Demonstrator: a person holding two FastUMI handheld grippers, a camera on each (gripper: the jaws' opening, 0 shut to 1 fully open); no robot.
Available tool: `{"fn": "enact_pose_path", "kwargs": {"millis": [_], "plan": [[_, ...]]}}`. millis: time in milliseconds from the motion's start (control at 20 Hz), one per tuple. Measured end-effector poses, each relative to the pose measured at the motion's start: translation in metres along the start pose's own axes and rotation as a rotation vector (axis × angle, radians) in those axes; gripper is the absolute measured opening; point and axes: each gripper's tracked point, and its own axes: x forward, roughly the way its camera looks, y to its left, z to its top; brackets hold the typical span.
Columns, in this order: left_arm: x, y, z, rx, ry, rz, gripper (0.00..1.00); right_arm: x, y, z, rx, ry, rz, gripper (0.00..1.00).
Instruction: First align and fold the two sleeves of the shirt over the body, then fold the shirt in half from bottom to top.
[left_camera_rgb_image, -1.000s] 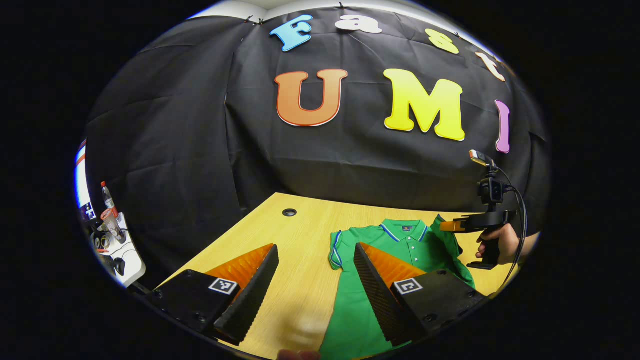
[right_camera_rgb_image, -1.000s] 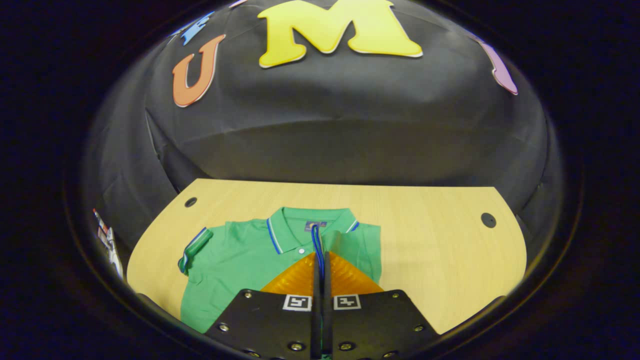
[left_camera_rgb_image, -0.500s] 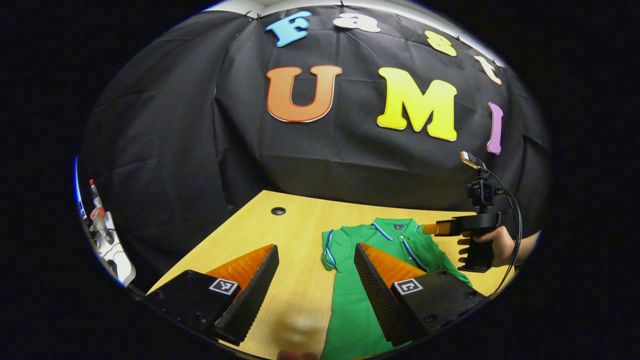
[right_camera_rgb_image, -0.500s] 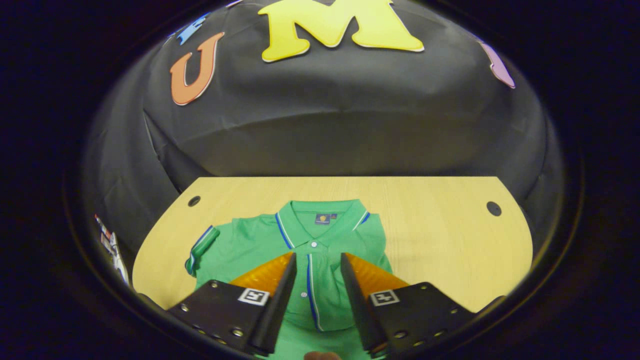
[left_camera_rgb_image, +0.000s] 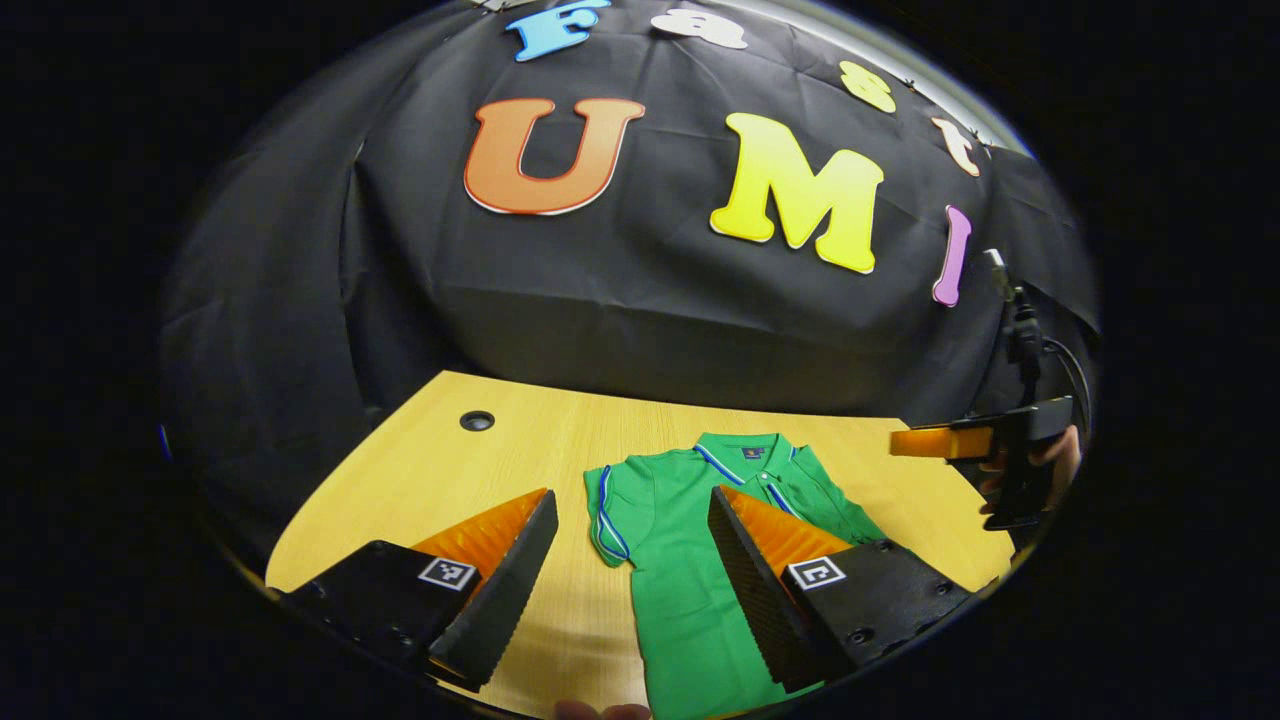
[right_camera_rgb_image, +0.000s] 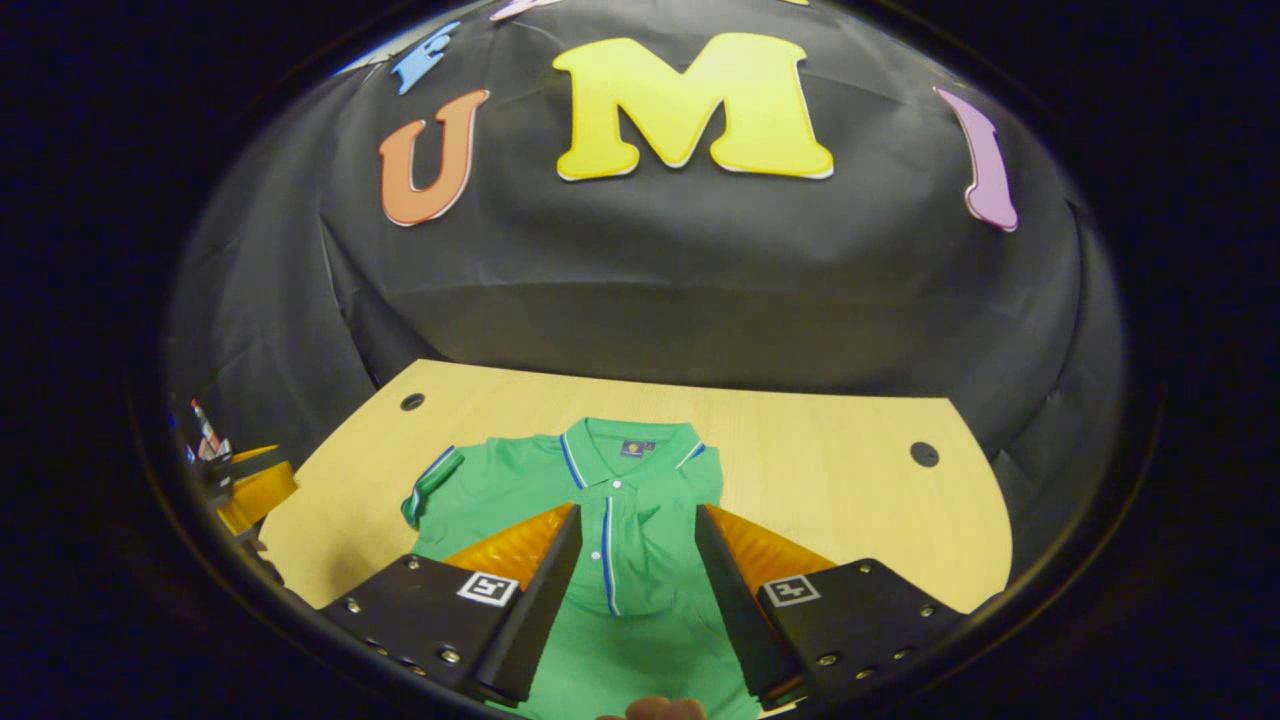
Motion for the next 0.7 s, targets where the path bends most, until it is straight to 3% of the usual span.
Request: {"fn": "enact_pose_path", "kwargs": {"millis": [150,400,650,700], "plan": [[0.034,0.007,-0.01,-0.035,0.026,-0.017,0.97,-0.037,-0.006,-0.005,-0.018,-0.002,0.004,0.74],[0.082,0.012,-0.032,-0.052,0.075,-0.048,0.97,-0.085,-0.037,-0.012,-0.004,-0.003,-0.072,0.74],[0.126,0.03,-0.067,-0.042,0.17,-0.011,0.95,-0.12,-0.053,-0.026,0.016,-0.009,-0.118,0.74],[0.133,0.035,-0.073,-0.033,0.186,-0.005,1.0,-0.124,-0.057,-0.027,0.011,-0.007,-0.126,0.74]]}}
